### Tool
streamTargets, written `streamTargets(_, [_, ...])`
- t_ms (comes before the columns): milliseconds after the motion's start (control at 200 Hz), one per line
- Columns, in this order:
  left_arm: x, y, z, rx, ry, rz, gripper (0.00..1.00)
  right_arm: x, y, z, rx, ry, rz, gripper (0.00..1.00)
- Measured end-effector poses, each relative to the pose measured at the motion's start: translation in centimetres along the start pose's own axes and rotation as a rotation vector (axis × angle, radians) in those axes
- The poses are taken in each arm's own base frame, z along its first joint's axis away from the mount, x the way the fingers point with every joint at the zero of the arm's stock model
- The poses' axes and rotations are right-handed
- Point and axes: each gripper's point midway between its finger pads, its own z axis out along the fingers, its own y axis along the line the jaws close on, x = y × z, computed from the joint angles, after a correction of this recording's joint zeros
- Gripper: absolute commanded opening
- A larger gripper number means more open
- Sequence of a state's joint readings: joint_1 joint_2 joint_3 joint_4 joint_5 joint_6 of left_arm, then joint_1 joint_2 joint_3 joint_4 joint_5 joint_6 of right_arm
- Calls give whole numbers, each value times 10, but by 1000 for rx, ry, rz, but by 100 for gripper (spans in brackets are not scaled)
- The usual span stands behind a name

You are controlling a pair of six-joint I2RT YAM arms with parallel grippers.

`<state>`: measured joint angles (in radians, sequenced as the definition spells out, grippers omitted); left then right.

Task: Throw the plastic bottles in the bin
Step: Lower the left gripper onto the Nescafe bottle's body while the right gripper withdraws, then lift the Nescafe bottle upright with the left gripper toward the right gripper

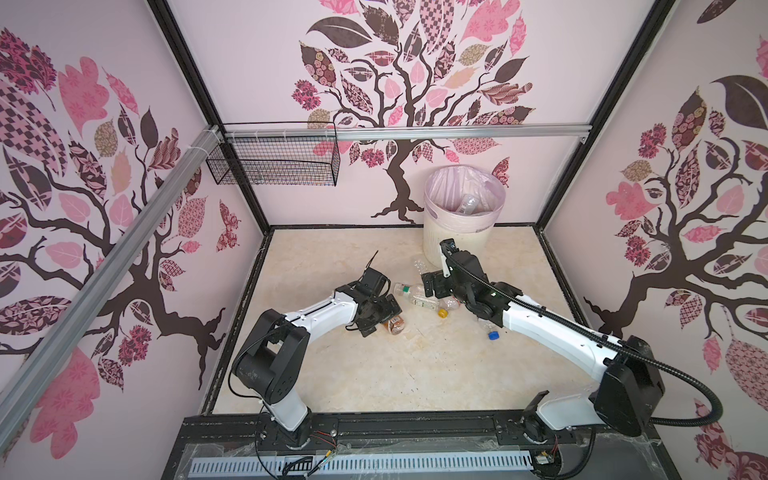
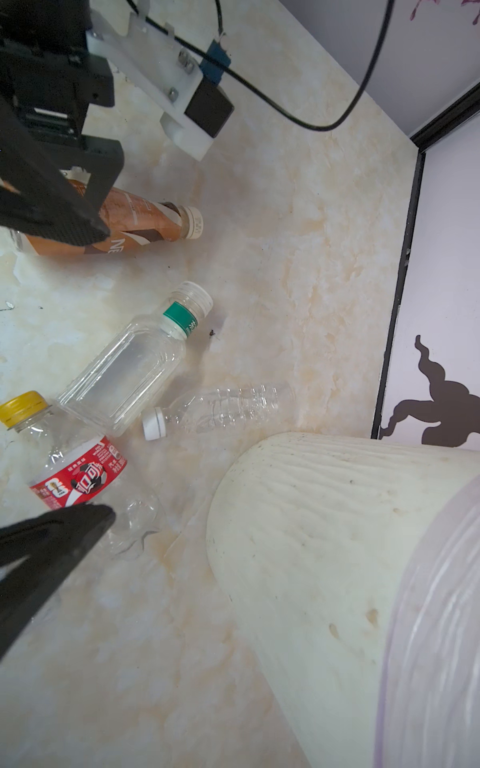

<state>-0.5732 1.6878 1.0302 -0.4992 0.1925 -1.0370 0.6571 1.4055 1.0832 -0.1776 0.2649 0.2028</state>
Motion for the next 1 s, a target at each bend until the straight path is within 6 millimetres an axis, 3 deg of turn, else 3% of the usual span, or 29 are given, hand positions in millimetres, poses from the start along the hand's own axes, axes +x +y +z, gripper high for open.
streamTargets(170, [10, 0, 10, -15, 28, 31, 85, 1, -7, 1, 7, -3, 13, 99])
streamTargets(405, [12, 3, 19, -25, 48, 65, 64, 15, -13, 5, 10, 18, 19, 99])
streamTargets(700, [12, -8, 14, 15, 53, 160, 56, 15, -15, 4, -9, 21, 48, 99])
streamTargets(835, [11, -34, -6, 129, 30, 255, 52, 16, -13, 4, -31, 29, 73, 99])
streamTargets(1000, [6, -74, -55, 307, -73, 407, 52, 8, -11, 3, -90, 36, 145, 99])
